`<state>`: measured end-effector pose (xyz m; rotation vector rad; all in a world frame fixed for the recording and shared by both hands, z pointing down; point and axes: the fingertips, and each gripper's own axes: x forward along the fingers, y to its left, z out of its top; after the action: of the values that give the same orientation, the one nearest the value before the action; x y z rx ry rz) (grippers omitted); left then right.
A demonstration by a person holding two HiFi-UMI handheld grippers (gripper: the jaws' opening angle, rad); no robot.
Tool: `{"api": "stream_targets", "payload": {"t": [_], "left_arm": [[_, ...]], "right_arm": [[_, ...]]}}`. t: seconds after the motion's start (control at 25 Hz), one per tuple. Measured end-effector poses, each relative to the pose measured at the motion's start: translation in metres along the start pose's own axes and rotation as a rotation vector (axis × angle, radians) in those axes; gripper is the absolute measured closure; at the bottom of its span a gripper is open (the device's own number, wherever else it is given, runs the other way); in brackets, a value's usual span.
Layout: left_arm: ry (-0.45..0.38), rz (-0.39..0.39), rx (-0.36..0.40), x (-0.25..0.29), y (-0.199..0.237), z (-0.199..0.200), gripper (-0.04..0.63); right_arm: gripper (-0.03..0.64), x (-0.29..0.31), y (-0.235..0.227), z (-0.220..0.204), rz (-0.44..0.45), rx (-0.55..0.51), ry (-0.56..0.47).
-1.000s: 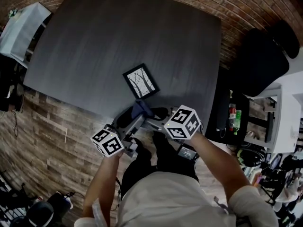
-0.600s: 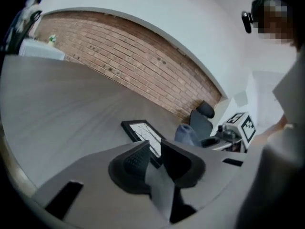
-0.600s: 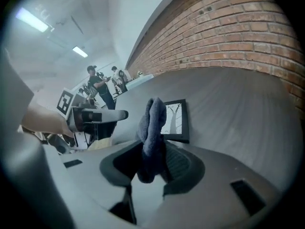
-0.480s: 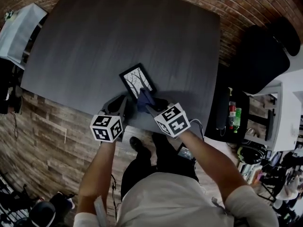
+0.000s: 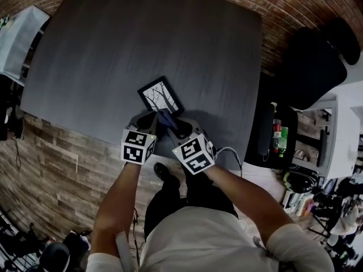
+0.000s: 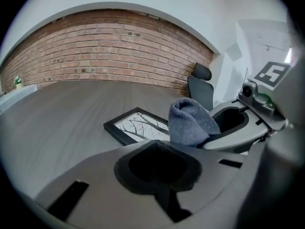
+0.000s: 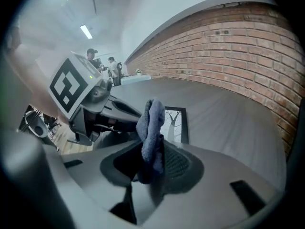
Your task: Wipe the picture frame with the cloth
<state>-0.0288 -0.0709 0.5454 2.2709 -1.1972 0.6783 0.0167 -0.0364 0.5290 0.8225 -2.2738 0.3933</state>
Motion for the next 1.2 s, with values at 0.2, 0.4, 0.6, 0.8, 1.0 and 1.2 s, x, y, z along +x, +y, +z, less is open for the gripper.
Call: {"api": "stream_targets", "payload": {"t": [0.2, 0.4, 0.6, 0.8, 1.0, 1.2], "left_arm": [[0.027, -0.018, 0.048, 0.001, -0.002, -0.001, 0.588], [0.037, -0.020, 0.062, 0.001, -0.002, -0.001, 0.588], [0.053, -0.046, 0.073, -0.002, -0.002, -0.003, 0.588], [0.076, -0.073, 0.123, -0.005, -0.007, -0.008, 0.588], [0.089, -0.112, 0.158, -0.008, -0.014, -0.015, 0.588], [0.124, -0.172, 0.192, -0.014, -0.021, -0.022, 0.588]], "right_arm": [[0.489, -0.001, -0.007, -0.001, -0.021, -0.004, -0.013], [0.491, -0.005, -0.023, -0.004, -0.068, -0.004, -0.014], [0.491, -0.010, -0.048, -0.006, -0.134, 0.018, -0.009], [0.491, -0.014, -0.072, -0.006, -0.178, 0.053, -0.010], [0.491, -0.018, -0.091, -0.008, -0.203, 0.057, 0.002], [0.491, -0.021, -0.111, 0.005, -0.229, 0.054, -0.016]]}}
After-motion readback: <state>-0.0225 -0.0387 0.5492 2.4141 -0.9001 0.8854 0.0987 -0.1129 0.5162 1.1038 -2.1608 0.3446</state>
